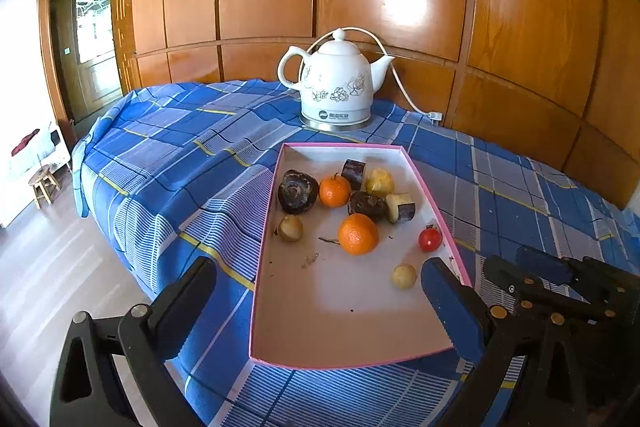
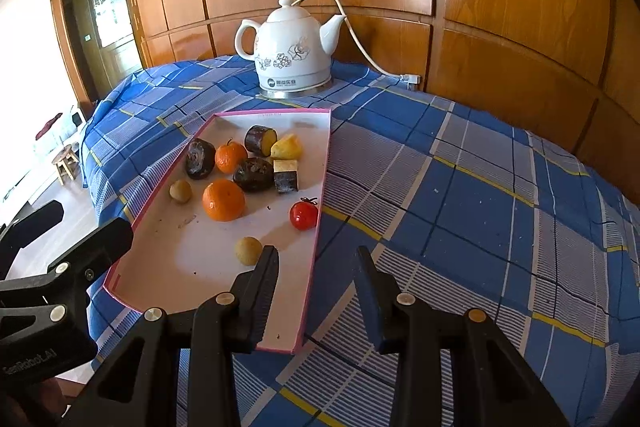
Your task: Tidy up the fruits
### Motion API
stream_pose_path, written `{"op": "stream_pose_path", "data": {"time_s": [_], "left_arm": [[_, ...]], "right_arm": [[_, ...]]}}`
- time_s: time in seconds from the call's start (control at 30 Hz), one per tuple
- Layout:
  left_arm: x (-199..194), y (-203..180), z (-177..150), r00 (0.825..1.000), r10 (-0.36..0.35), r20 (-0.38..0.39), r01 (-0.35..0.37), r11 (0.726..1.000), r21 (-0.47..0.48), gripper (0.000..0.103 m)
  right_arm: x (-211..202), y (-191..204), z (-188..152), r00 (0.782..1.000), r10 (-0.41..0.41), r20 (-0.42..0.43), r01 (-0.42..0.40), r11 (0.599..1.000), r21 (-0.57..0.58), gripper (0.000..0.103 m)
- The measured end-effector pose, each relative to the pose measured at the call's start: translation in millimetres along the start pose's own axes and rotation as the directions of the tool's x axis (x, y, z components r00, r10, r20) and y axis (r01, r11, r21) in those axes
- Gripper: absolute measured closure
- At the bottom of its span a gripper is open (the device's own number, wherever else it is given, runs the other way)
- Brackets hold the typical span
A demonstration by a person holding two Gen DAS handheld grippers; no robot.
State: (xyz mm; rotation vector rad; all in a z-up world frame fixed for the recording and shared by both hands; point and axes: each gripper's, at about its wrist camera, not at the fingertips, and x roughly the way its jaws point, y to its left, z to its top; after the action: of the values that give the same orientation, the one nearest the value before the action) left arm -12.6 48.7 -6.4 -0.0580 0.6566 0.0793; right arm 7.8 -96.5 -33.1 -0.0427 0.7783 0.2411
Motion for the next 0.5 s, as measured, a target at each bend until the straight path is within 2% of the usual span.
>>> {"op": "stream_pose_path", "data": {"time_s": [0.5], "left_arm": [[-1.7, 4.3, 0.8, 1.000, 0.010, 0.014, -0.009, 1.000, -0.020, 0.000]], "right_arm": [[-2.3, 5.3, -0.7, 1.000, -0.003, 0.011, 0.003, 1.000, -0.015, 0.065]]}}
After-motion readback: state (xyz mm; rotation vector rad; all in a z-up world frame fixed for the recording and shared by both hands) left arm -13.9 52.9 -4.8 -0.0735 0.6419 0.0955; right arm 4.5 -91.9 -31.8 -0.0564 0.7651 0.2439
